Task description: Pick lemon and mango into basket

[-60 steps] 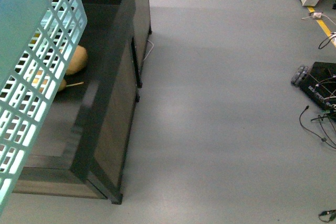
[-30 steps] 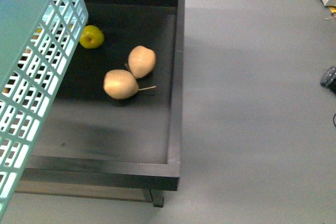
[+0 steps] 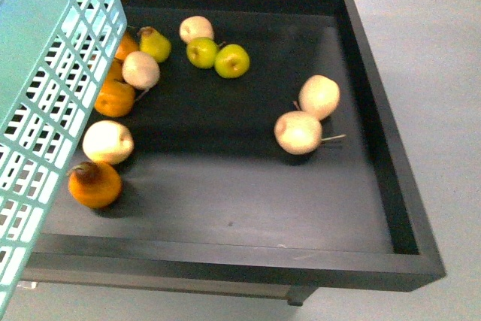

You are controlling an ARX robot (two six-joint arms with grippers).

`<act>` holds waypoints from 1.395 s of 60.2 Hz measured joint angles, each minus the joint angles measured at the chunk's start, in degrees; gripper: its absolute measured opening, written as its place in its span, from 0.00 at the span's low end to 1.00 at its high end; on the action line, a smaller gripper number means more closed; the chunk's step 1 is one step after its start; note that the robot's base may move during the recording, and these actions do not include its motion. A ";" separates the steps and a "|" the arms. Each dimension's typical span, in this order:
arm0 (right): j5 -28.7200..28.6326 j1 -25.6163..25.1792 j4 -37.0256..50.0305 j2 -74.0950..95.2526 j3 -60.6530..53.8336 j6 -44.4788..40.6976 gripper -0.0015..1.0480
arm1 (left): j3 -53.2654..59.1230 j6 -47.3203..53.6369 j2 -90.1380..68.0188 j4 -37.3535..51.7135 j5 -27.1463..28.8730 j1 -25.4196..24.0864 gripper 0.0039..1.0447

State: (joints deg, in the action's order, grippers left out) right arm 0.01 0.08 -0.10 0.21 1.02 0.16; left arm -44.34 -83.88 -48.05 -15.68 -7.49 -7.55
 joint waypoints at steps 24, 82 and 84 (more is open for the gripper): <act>0.13 0.00 0.02 0.02 0.00 0.00 0.92 | 0.00 -0.02 -0.07 0.00 -0.02 0.00 0.05; 0.09 0.00 0.02 0.02 0.00 0.00 0.92 | 0.00 -0.07 -0.09 0.00 -0.04 0.00 0.05; 0.07 0.00 0.02 0.02 0.00 0.00 0.92 | 0.00 -0.09 -0.07 0.00 -0.07 0.00 0.05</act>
State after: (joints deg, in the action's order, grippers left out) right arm 0.08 0.08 -0.08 0.23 1.02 0.16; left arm -44.34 -83.96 -48.12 -15.68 -7.55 -7.55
